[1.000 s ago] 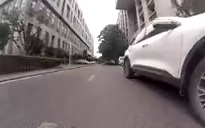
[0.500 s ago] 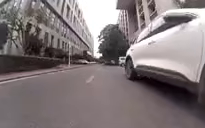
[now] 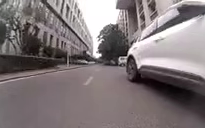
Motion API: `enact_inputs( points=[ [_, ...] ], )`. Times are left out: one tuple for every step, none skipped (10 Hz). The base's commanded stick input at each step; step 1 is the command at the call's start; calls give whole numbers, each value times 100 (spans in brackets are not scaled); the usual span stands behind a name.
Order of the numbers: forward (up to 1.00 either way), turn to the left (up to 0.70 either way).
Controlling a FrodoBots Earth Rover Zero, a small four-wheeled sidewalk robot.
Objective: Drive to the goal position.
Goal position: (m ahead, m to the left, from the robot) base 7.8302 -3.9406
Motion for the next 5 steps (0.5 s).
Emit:
enact_inputs(
  points=[
    [70, 0],
    [70, 0],
    [70, 0],
    [70, 0],
    [70, 0]
  ],
)
